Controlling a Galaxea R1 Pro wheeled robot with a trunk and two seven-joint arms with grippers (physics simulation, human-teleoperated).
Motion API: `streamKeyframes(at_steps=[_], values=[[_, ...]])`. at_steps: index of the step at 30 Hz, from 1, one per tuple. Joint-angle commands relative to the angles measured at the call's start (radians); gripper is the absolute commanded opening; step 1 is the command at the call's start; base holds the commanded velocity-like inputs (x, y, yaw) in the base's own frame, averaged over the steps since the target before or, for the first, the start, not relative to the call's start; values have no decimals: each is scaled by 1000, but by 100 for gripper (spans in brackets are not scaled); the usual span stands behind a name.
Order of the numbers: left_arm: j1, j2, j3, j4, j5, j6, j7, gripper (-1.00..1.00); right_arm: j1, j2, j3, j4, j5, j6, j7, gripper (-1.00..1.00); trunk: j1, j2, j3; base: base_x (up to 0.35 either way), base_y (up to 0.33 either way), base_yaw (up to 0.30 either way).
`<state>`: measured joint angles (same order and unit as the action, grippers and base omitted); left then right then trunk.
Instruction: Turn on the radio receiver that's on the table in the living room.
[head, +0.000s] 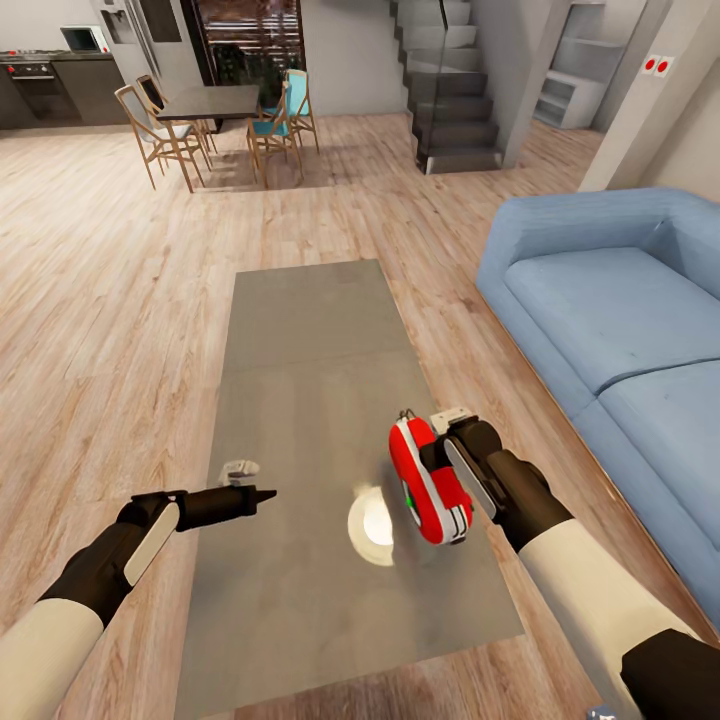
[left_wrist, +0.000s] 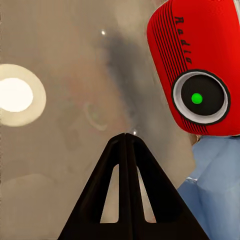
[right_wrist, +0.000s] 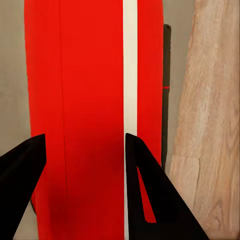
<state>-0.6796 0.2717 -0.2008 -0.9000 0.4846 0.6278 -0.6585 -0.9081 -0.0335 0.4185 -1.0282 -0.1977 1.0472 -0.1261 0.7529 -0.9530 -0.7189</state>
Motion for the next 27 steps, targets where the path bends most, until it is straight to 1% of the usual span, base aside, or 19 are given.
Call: streamKeyframes(at_steps=[1,7,10,14,17,19,27], values=[[0,0,0,1,0,0,0,-100,0,0,0,1,-5,0,-2,-100,0,0,0,0,0,0],[0,1,0,3,0,0,-1,-100,-1,0,4,8,-13,-8,-4,-100,0,0,0,0,0,0],[0,1,0,9,-1,0,-1,-100,-1,7,5,29,-12,-48,-4,-100,0,0,0,0,0,0],[0,1,0,19,-1,-1,-1,-100,-1,30,5,76,-9,-111,-5,-100,0,0,0,0,0,0],[0,1,1,27,-3,-4,-2,-100,-1,35,5,94,-14,-158,-5,-100,0,0,0,0,0,0],[0,1,1,29,-3,-9,-2,-100,-1,36,5,96,-16,-173,-5,-100,0,0,0,0,0,0],[0,1,1,32,-3,-15,-3,-100,-1,36,5,110,-18,-192,-4,-100,0,0,0,0,0,0]])
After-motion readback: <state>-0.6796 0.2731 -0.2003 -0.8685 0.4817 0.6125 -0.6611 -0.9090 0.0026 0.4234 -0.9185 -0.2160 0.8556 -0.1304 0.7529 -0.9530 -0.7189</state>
